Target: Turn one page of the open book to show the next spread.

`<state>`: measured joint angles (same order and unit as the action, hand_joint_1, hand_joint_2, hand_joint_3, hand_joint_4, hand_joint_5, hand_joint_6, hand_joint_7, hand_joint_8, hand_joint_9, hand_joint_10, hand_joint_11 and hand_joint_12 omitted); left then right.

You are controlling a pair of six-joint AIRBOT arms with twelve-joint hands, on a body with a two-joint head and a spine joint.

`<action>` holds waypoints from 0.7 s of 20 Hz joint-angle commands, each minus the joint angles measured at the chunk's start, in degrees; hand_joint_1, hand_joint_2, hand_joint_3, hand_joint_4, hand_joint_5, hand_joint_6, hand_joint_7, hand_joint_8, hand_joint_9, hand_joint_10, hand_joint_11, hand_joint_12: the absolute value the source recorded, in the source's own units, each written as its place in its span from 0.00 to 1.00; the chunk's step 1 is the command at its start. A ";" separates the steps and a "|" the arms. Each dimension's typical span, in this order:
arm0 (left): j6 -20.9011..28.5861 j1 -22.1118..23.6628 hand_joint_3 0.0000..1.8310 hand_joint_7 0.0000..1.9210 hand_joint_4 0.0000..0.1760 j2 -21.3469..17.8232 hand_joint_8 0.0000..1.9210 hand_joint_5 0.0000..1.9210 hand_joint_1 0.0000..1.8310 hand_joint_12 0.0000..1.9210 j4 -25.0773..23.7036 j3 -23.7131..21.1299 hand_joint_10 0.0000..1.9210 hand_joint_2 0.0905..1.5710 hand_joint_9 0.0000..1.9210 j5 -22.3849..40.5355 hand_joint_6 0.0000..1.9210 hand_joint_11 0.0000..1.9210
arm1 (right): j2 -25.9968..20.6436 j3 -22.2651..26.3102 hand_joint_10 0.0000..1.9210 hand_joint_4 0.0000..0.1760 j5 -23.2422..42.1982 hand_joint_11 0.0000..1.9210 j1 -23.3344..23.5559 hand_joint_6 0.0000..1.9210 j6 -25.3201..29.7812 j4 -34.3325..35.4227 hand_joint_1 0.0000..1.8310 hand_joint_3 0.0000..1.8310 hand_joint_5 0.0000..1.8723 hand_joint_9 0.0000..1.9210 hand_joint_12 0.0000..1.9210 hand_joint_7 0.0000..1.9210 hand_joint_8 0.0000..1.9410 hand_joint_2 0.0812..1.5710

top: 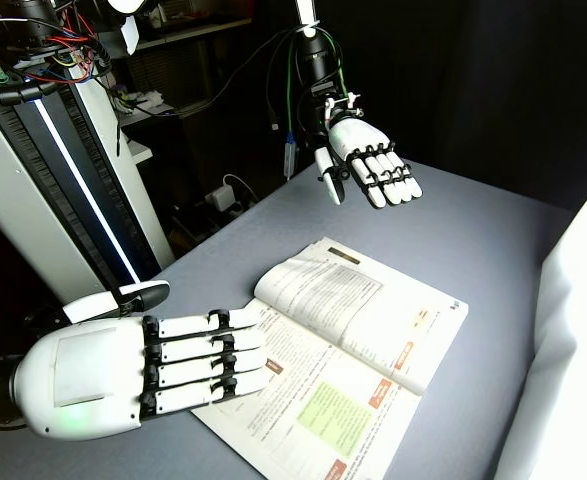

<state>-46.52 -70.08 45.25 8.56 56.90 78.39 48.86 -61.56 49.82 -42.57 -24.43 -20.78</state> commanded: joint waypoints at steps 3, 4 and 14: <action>0.68 2.57 0.00 0.00 0.01 1.12 0.00 0.00 0.17 0.00 -0.62 1.12 0.00 0.92 0.00 5.60 0.00 0.00 | -1.43 0.70 0.00 0.00 8.88 0.00 -1.04 0.00 -1.96 5.45 0.00 0.01 0.00 0.00 0.00 0.00 0.00 0.74; 0.78 3.54 0.00 0.00 0.00 1.48 0.00 0.00 0.12 0.00 -1.33 1.49 0.00 0.91 0.00 5.30 0.00 0.00 | -1.83 0.95 0.00 0.00 9.79 0.00 -1.39 0.00 -2.80 6.57 0.00 0.01 0.00 0.00 0.00 0.00 0.00 0.75; 1.07 8.83 0.00 0.00 0.14 5.27 0.00 0.00 0.25 0.00 -0.72 3.91 0.00 0.86 0.00 11.32 0.00 0.00 | -5.02 2.59 0.00 0.03 26.50 0.00 -4.62 0.00 -9.95 19.03 0.18 0.01 0.00 0.00 0.00 0.00 0.00 0.80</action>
<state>-45.43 -61.65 50.63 7.11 60.69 81.60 44.25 -58.85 68.45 -47.70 -34.59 -3.38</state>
